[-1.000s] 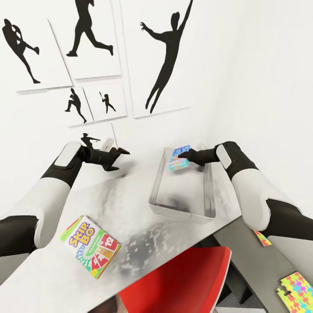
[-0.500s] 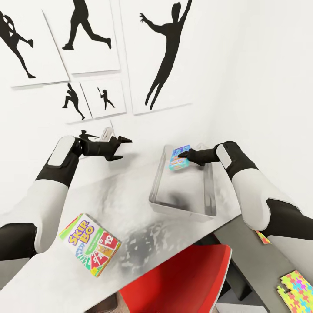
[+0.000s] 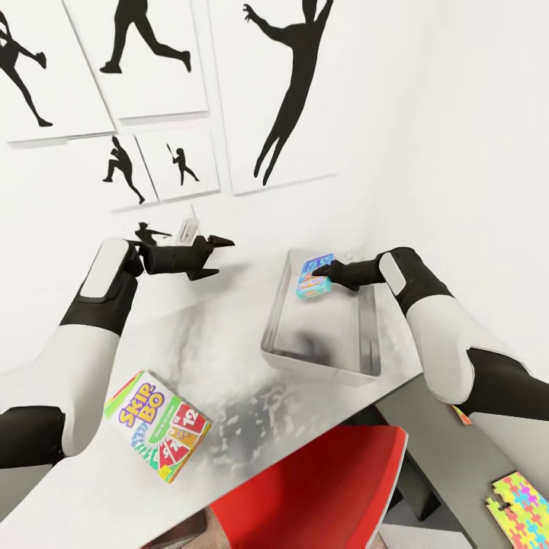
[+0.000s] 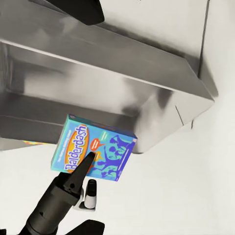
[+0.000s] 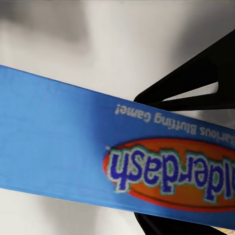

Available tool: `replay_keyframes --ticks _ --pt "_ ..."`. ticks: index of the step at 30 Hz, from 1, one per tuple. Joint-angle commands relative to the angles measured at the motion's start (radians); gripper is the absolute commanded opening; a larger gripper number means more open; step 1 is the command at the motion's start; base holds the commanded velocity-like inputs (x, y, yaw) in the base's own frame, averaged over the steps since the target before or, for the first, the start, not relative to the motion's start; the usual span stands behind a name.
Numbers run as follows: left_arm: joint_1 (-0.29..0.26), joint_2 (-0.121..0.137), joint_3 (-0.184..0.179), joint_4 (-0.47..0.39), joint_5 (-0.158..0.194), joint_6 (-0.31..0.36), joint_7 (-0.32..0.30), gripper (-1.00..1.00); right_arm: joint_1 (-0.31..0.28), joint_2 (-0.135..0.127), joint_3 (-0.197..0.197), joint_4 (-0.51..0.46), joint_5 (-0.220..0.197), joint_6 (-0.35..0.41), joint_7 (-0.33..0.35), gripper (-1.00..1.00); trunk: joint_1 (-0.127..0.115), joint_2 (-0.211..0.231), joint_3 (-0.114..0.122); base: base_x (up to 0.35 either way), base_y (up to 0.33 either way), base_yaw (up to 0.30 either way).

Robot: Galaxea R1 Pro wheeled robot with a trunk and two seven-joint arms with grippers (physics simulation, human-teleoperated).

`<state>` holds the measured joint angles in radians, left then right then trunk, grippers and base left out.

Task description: Put all the toys in the child's room - the three board games (two on the bed and one on the table), the two jigsaw puzzles on the table, and the tennis ball on the table - inside the toy box on the table in the child's room.

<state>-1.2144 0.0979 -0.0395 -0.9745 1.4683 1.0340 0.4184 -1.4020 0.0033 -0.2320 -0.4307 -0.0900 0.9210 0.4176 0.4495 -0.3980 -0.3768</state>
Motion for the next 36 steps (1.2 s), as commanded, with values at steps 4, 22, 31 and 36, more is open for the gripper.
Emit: replay_keyframes --ticks 4,22,31,36 --pt "0.006 0.001 -0.002 -0.005 0.012 0.000 0.009 1.00 -0.001 0.001 -0.004 0.000 -0.008 0.007 -0.003 -1.00 0.000 -0.002 -0.008 0.000 0.000 0.000" --pt "0.025 -0.002 -0.002 -0.045 0.013 0.000 0.009 1.00 -0.002 0.001 -0.004 0.000 -0.008 0.007 -0.003 -1.00 0.000 -0.002 -0.038 0.000 0.000 0.000" --pt "0.025 -0.003 -0.002 -0.046 0.013 -0.001 0.010 1.00 -0.002 0.002 -0.004 -0.002 -0.007 0.006 -0.005 -1.00 0.000 -0.002 -0.052 0.000 0.000 0.000" --pt "0.025 -0.002 -0.002 -0.047 0.012 -0.001 0.010 1.00 -0.002 0.004 -0.004 -0.028 -0.007 0.006 -0.006 -1.00 0.000 -0.002 -0.057 0.000 0.000 0.000"
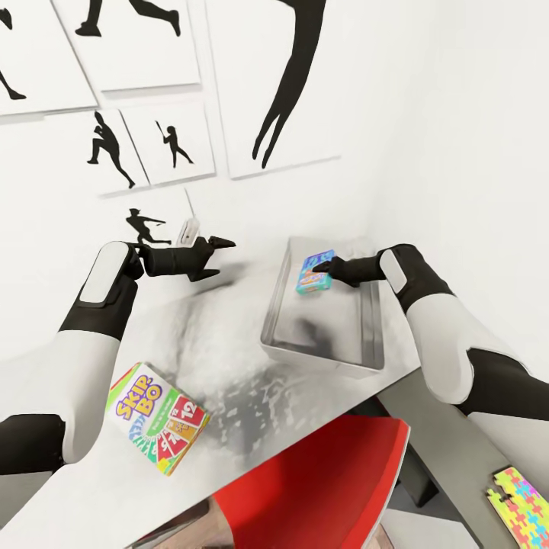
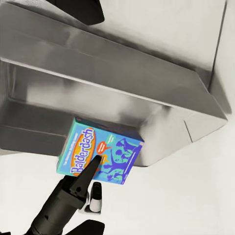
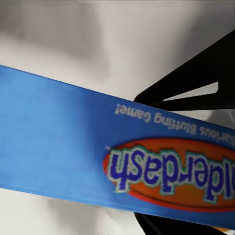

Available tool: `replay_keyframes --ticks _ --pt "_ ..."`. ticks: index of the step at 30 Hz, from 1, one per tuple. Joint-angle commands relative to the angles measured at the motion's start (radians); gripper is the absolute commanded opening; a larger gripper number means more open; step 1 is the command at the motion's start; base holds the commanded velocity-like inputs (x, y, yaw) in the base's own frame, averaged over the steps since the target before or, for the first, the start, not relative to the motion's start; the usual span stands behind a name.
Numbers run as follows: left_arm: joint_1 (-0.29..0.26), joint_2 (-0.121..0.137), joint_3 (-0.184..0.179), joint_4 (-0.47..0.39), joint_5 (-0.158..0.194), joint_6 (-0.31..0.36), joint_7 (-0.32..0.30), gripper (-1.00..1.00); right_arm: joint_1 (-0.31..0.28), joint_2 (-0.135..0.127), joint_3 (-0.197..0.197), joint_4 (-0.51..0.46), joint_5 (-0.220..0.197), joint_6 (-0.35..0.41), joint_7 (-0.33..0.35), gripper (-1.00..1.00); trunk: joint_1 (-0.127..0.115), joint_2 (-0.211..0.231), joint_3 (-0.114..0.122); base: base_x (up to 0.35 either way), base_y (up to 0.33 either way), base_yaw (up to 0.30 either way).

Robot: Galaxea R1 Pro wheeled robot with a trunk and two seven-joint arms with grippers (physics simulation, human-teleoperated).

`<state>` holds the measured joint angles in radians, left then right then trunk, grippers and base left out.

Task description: Put all the toys in the child's room - the three board games (two on the bed and one on the table), the two jigsaw puzzles on the table, and the tennis ball on the table - inside the toy box on the table in the child's room.

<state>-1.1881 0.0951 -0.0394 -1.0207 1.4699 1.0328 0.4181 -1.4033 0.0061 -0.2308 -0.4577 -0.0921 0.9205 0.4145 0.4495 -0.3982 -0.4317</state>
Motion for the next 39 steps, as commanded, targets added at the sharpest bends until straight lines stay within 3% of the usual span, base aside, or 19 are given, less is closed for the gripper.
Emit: replay_keyframes --ticks 1,30,39 --pt "-0.001 0.001 -0.002 -0.001 0.011 0.000 0.010 1.00 0.000 0.001 -0.005 -0.011 -0.005 0.007 -0.003 -1.00 0.001 -0.002 -0.002 0.000 0.000 0.000" --pt "-0.001 0.003 -0.003 0.000 0.009 0.000 0.010 1.00 0.001 -0.008 -0.004 -0.060 -0.003 0.009 -0.003 -1.00 0.001 -0.002 -0.005 0.000 0.000 0.040" --pt "-0.001 0.003 -0.003 0.001 0.009 0.000 0.010 1.00 0.001 -0.022 -0.004 -0.061 -0.004 0.009 -0.003 -1.00 0.001 -0.002 -0.005 0.000 0.000 0.003"
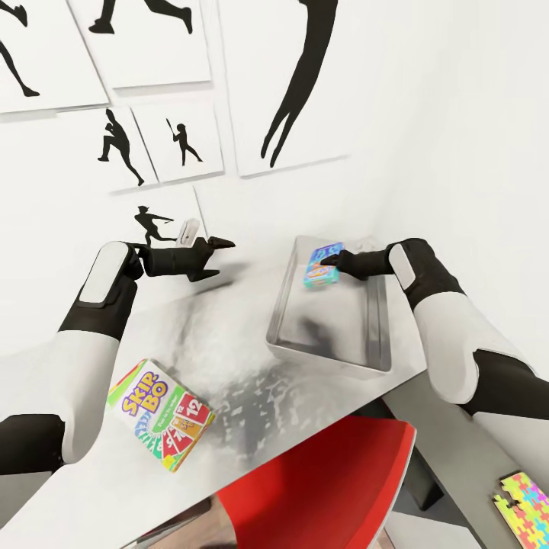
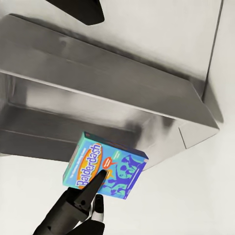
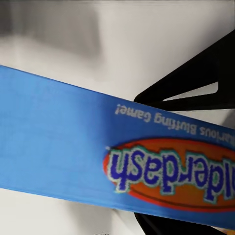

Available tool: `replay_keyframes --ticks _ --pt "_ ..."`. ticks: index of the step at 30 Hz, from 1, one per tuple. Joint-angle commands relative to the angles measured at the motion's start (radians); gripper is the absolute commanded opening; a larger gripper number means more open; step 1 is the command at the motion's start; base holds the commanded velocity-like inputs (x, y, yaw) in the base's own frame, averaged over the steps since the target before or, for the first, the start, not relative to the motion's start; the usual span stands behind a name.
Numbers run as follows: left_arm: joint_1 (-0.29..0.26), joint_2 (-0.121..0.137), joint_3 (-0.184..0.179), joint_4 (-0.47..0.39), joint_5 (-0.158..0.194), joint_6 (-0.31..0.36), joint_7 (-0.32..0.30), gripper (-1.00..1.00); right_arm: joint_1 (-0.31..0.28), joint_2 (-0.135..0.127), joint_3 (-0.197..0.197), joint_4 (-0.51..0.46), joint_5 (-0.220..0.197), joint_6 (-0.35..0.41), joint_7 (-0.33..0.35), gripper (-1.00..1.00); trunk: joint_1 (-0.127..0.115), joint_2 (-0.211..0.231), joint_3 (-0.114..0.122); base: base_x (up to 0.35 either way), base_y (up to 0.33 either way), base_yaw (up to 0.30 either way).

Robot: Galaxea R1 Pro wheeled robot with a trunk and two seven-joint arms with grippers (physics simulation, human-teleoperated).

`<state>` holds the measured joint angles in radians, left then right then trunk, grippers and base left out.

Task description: Put all the toys in the child's room - the three board games (two on the bed and one on the table), the two jigsaw puzzles on the table, and the tennis ball on the table - inside the toy box on the table in the child's room.

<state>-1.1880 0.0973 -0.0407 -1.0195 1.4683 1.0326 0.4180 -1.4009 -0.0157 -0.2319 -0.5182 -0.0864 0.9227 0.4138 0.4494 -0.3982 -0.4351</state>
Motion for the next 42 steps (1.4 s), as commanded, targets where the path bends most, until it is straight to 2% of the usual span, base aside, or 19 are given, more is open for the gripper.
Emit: replay_keyframes --ticks 1,14,28,42 --pt "-0.001 0.001 -0.002 -0.001 0.010 0.000 0.010 1.00 -0.001 -0.003 -0.003 0.000 -0.009 0.007 -0.003 -1.00 0.001 -0.002 -0.002 0.000 0.000 0.001" --pt "-0.001 -0.004 -0.002 0.002 0.009 0.000 0.010 1.00 -0.004 -0.029 -0.005 0.000 -0.011 0.006 -0.002 -1.00 0.001 -0.002 -0.009 0.000 0.000 0.000" --pt "-0.003 -0.008 -0.003 0.004 0.009 0.000 0.010 1.00 -0.048 -0.029 -0.002 0.009 -0.010 0.006 0.000 -1.00 0.001 -0.002 -0.030 0.000 0.000 0.000" --pt "-0.003 -0.009 -0.002 0.005 0.009 0.000 0.010 1.00 -0.057 -0.027 0.000 0.004 -0.010 0.007 0.001 -1.00 0.001 -0.002 -0.053 0.000 0.000 0.000"
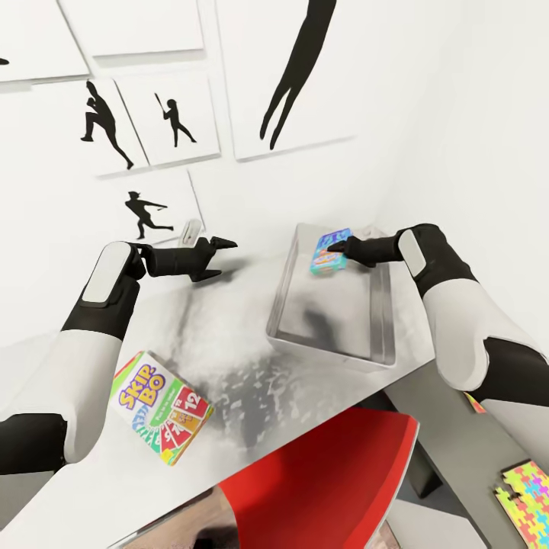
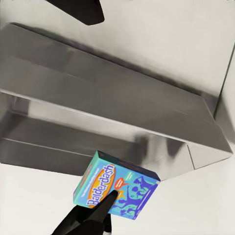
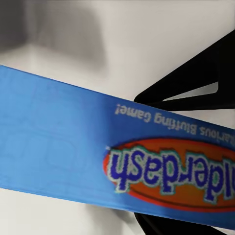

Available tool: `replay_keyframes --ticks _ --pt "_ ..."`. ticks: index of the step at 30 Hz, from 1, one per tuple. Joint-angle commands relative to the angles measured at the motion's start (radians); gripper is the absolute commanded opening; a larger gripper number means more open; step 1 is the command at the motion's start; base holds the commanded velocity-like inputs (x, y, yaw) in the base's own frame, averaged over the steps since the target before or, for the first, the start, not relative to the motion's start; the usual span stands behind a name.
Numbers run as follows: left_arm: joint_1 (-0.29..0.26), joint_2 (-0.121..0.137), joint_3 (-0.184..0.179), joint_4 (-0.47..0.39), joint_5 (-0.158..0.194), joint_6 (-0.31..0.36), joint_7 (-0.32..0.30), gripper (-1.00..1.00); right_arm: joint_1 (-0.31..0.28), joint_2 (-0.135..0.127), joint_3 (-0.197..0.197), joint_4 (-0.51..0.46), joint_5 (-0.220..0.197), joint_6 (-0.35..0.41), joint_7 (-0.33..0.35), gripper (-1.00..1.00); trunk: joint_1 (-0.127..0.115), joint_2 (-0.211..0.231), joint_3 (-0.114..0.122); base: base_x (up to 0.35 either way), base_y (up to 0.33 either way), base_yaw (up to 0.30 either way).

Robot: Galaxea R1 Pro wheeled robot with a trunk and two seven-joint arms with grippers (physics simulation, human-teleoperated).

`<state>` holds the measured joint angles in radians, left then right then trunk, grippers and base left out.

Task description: Put all the toys in the child's room - the three board games (two on the bed and one on the table), the two jigsaw puzzles on the table, and the tennis ball on the table - inside the toy box on the table in the child's room.

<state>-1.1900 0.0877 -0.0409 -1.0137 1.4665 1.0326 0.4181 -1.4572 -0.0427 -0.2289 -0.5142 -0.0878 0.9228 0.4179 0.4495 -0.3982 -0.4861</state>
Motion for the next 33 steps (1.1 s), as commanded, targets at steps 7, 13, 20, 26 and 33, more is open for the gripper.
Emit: replay_keyframes --ticks 7,13,20,26,33 --pt "-0.004 0.000 -0.001 -0.004 0.012 0.000 0.009 1.00 -0.003 0.003 0.006 -0.002 -0.009 0.007 -0.002 -1.00 0.000 -0.002 -0.013 0.000 0.000 0.000" --pt "-0.011 -0.004 -0.001 -0.018 0.016 0.001 0.006 1.00 -0.005 0.004 0.019 -0.002 -0.009 0.007 -0.003 -1.00 0.000 -0.002 -0.023 0.000 0.000 0.000" --pt "-0.015 -0.022 0.000 -0.037 0.017 0.000 0.005 1.00 -0.015 0.008 0.026 -0.003 -0.009 0.007 -0.003 -1.00 0.000 -0.002 -0.034 0.000 0.000 0.000" --pt "-0.018 -0.033 0.001 -0.051 0.017 0.000 0.005 1.00 -0.020 0.010 0.028 -0.003 -0.009 0.007 -0.004 -1.00 0.000 -0.002 -0.044 0.000 0.000 0.000" --pt "-0.021 -0.036 0.001 -0.063 0.018 0.000 0.004 1.00 -0.028 0.010 0.029 -0.003 -0.009 0.007 -0.005 -1.00 0.000 -0.002 -0.055 0.000 0.000 0.000"
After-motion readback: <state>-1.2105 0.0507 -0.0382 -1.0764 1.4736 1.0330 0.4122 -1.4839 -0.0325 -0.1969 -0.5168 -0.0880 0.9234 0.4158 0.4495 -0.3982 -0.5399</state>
